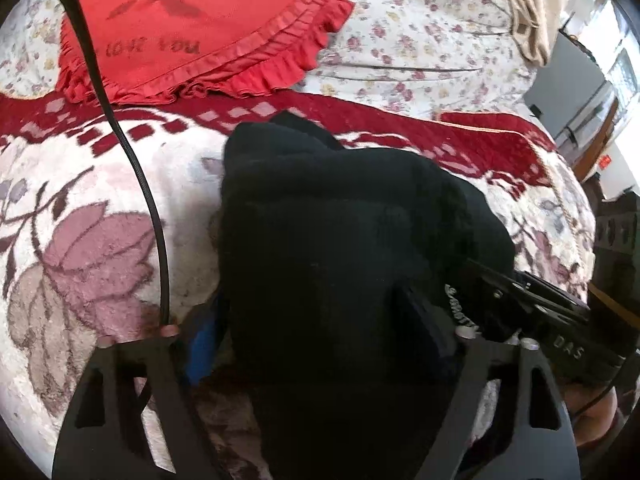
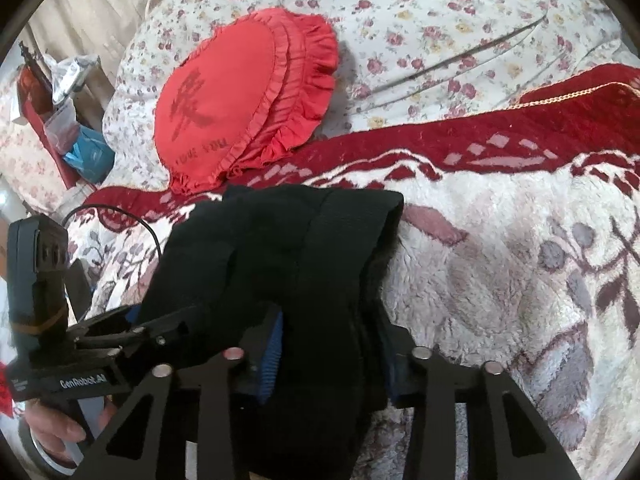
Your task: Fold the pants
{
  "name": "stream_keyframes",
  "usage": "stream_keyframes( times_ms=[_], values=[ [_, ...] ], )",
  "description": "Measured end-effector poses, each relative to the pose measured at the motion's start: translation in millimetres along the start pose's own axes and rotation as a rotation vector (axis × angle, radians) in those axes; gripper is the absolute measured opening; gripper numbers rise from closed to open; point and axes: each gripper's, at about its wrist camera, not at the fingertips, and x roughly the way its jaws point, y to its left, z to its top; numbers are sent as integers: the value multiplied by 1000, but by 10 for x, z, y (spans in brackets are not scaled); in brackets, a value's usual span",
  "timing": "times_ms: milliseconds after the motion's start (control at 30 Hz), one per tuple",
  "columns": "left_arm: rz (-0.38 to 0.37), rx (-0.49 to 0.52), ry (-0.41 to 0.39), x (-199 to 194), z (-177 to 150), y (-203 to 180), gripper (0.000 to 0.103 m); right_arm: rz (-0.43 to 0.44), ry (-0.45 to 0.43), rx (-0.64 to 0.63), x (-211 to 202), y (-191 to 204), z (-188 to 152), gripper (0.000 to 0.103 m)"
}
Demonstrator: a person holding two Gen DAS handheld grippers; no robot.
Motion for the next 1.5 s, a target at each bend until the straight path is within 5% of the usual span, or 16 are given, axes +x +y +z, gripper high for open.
stream_keyframes(
  times_ms=[133,267,633,767,833,900,967,1033,1167,1200,1233,1500],
  values=[
    [-26,9,-37,-126,22,0,47,15,-21,-9,-91,81,20,31],
    [-71,3,-49,-304,133,37,35,88,-62,-25,-247,244,165,15],
    [13,-32,-128,-594,478,553,34,172,-92,-132,-16,899,732,14],
    [21,-85,-91,-588,454,920,34,170,3,-148,185,1034,645,14],
    [21,-91,-28,-474,397,1041,34,104,94,-160,351,995,487,20],
    [45,-76,-40,-447,332,1073,39,46,103,-170,401,917,356,43],
    [50,-72,-52,-465,312,1062,43,94,116,-87,441,749,278,55],
    [57,-69,-51,-465,313,1041,47,107,145,-6,528,599,252,57],
    [76,-65,-53,-413,281,1008,58,284,130,25,683,637,289,50],
    [69,-67,-51,-399,280,983,58,272,127,13,738,689,295,32],
    [71,-63,-54,-406,272,963,56,222,116,-36,779,777,303,25],
    [77,-9,-153,-624,594,873,49,195,-39,-144,513,1064,778,21]
  ],
)
